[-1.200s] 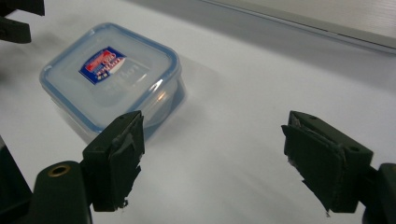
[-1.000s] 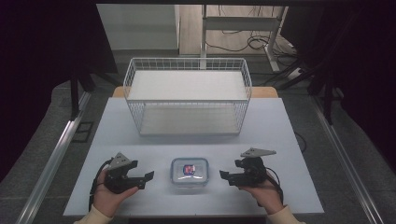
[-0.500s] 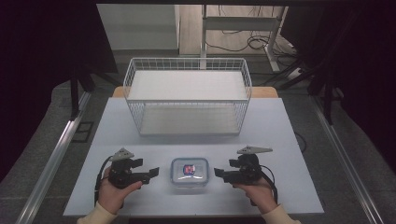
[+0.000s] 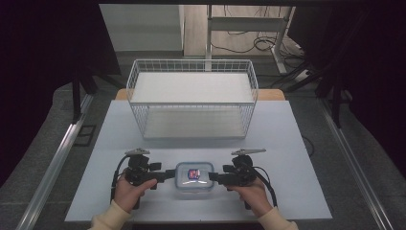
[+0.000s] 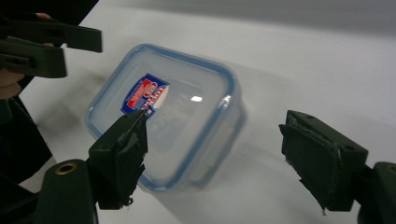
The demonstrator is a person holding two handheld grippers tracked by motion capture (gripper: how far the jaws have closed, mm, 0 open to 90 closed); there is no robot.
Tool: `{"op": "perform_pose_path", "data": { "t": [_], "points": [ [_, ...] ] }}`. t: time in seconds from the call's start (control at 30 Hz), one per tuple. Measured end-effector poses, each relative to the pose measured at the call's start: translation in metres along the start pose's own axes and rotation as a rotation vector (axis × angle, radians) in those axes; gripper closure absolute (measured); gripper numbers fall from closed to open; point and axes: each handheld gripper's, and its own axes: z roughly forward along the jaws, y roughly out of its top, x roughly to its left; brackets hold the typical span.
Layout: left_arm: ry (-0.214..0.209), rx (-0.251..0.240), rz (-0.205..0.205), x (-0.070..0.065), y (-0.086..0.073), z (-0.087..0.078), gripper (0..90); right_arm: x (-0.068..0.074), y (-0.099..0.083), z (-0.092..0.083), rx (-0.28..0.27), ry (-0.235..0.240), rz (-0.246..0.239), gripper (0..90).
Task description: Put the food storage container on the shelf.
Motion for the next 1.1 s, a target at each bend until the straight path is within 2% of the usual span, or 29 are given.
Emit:
{"op": "perform_pose_path", "data": {
  "t": [0.1, 0.27, 0.43, 0.5, 0.53, 0.63, 0.7, 0.9, 0.97, 1.07, 1.1],
  "points": [
    [-0.046, 0.027, -0.05, 0.004, 0.002, 0.009, 18.2, 0.001, 0.004, 0.012, 0.017, 0.025, 0.017, 23.0],
    [-0.086, 0.036, -0.074, 0.005, 0.0, 0.013, 18.1, 0.002, 0.005, 0.019, 0.025, 0.042, 0.028, 23.0],
    [-0.109, 0.043, -0.092, 0.005, -0.003, 0.014, 18.1, 0.002, 0.005, 0.017, 0.017, 0.06, 0.048, 22.9],
    [-0.131, 0.048, -0.103, 0.004, -0.004, 0.015, 18.1, 0.002, 0.004, 0.017, 0.016, 0.062, 0.055, 22.7],
    [-0.172, 0.059, -0.144, 0.006, -0.007, 0.019, 18.2, 0.001, 0.002, 0.018, 0.02, 0.069, 0.071, 22.3],
    [-0.183, 0.067, -0.164, 0.009, -0.009, 0.022, 18.5, 0.0, 0.001, 0.02, 0.027, 0.07, 0.084, 22.4],
    [-0.174, 0.068, -0.16, 0.009, -0.009, 0.024, 18.8, -0.001, -0.001, 0.022, 0.039, 0.078, 0.097, 22.4],
    [-0.2, 0.083, -0.183, 0.014, -0.01, 0.03, 21.7, -0.002, -0.005, 0.027, 0.058, 0.103, 0.133, 24.7],
    [-0.212, 0.093, -0.188, 0.014, -0.011, 0.032, 25.5, -0.004, -0.005, 0.028, 0.062, 0.124, 0.162, 28.0],
    [-0.226, 0.099, -0.191, 0.015, -0.012, 0.033, 30.6, -0.006, -0.006, 0.028, 0.072, 0.119, 0.185, 32.3],
    [-0.231, 0.103, -0.196, 0.015, -0.012, 0.034, 35.1, -0.007, -0.006, 0.028, 0.069, 0.124, 0.197, 34.0]
  ]
}}
